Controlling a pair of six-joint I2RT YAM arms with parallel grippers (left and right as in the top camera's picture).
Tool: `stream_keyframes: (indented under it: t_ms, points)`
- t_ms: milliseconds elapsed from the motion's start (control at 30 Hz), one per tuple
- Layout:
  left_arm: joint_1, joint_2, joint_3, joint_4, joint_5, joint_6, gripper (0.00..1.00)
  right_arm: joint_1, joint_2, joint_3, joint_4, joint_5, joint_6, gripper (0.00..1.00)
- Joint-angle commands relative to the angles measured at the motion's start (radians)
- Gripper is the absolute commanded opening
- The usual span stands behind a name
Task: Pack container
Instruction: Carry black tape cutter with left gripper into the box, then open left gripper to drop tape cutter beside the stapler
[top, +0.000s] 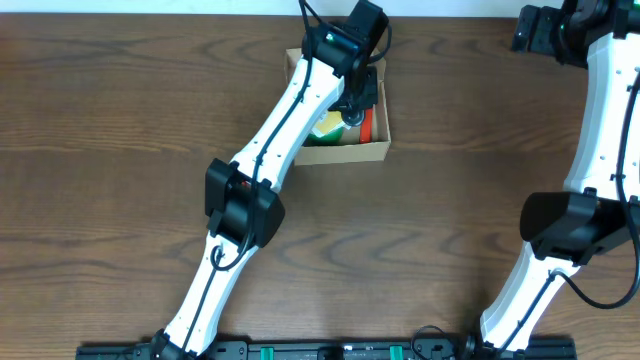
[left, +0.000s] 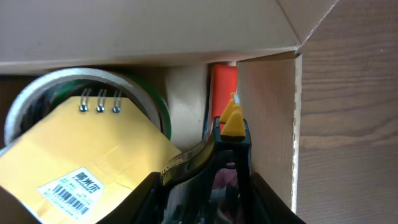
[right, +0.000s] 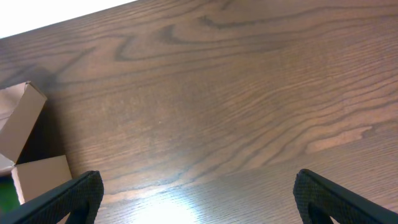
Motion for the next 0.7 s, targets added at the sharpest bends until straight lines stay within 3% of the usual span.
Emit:
stream_keyframes:
  t_ms: [0, 500, 667]
  points:
    - [-0.020, 0.028, 0.012, -0.003, 0.018, -0.031, 0.05, 0.000, 0.005, 0.000, -0.002, -0.002, 0.012, 0.99]
    - [-0.080, 0.083, 0.011, 0.005, 0.010, -0.047, 0.06, 0.000, 0.005, 0.000, -0.002, -0.003, 0.012, 0.99]
    - [-0.080, 0.092, 0.011, 0.004, 0.010, -0.046, 0.20, 0.000, 0.005, 0.000, -0.002, -0.003, 0.012, 0.99]
